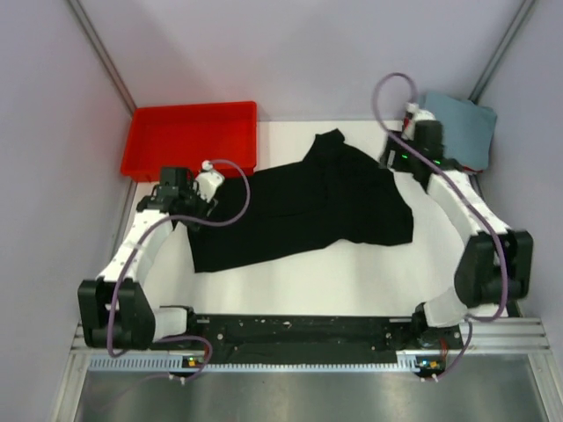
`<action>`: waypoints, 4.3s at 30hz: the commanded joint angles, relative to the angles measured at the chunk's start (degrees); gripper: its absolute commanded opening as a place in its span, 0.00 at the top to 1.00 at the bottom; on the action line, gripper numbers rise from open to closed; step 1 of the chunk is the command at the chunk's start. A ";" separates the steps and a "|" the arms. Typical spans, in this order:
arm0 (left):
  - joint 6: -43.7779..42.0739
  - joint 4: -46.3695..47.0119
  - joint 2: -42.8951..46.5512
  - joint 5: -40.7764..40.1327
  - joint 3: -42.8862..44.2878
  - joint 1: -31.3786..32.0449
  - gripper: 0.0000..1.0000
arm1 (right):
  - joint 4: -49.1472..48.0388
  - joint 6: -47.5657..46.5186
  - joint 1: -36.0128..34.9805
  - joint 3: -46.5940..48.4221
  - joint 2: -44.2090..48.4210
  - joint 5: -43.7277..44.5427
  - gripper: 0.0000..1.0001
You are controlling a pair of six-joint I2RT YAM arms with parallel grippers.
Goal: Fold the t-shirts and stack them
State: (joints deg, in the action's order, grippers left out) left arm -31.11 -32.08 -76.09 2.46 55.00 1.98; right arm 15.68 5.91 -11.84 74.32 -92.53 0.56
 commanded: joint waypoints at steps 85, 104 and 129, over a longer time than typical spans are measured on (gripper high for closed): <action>-31.99 -5.62 -32.00 12.66 23.30 -9.19 0.30 | 13.59 2.00 0.06 26.84 -33.85 -14.88 0.29; -31.65 -18.12 -34.40 9.06 24.90 -7.25 1.00 | 15.43 -3.27 -0.56 17.89 -18.32 -18.93 1.00; -23.38 -18.64 5.52 -3.60 -13.08 0.22 1.00 | 18.24 23.61 0.40 -35.30 25.55 -7.43 0.76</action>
State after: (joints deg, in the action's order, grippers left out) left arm -56.01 -51.62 -72.05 -0.23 43.33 2.28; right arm 34.46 22.39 -11.90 38.83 -70.89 -11.42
